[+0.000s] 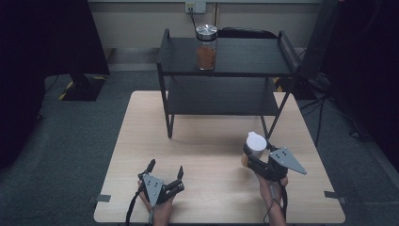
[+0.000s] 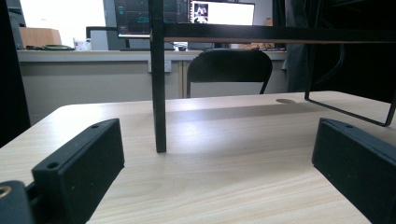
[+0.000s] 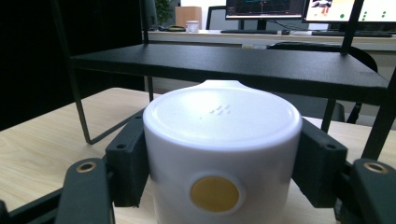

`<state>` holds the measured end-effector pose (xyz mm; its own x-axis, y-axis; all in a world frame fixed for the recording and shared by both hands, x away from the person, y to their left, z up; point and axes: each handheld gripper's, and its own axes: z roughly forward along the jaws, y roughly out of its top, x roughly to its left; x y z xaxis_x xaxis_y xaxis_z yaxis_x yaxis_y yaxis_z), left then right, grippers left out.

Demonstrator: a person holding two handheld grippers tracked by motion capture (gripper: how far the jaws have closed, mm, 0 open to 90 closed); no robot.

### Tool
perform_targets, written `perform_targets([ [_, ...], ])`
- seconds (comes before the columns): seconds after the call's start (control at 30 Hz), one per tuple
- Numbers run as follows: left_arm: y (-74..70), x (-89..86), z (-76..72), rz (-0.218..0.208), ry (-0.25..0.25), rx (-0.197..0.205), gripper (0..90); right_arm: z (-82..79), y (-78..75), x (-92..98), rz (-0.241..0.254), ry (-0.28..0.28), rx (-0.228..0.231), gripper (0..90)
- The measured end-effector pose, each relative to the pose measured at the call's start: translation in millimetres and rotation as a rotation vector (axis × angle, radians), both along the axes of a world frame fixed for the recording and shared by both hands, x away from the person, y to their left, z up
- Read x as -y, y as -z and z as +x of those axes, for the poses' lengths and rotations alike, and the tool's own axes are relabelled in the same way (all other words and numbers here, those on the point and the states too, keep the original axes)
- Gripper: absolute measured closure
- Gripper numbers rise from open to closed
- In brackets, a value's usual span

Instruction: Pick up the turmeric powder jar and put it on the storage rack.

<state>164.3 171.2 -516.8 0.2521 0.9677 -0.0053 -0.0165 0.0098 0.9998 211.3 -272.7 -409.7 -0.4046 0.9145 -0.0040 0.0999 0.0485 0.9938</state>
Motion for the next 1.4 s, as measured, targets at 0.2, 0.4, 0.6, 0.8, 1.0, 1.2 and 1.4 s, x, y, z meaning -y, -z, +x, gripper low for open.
perform_targets([
  [0.2,0.0,0.0,0.0,0.000,0.000,0.000,1.8,3.8,-14.0,2.9,-0.009,-0.032,-0.006,30.5],
  [0.4,0.0,0.0,0.0,0.000,0.000,0.000,1.8,7.1,-29.4,6.7,-0.020,-0.060,-0.002,30.5],
  [0.6,0.0,0.0,0.0,0.000,0.000,0.000,1.8,10.5,-46.1,11.4,-0.031,-0.096,0.007,30.5],
  [0.8,0.0,0.0,0.0,0.000,0.000,0.000,1.8,14.4,-58.2,13.4,-0.031,-0.123,0.026,30.5],
  [1.0,0.0,0.0,0.0,0.000,0.000,0.000,1.8,21.2,-73.4,19.8,-0.013,-0.147,0.038,30.5],
  [1.2,0.0,0.0,0.0,0.000,-0.001,0.000,1.8,30.1,-98.0,28.8,-0.026,-0.185,0.052,30.5],
  [1.4,0.0,-0.1,0.0,0.001,0.000,0.000,1.7,38.6,-122.3,35.7,-0.037,-0.223,0.061,30.5],
])
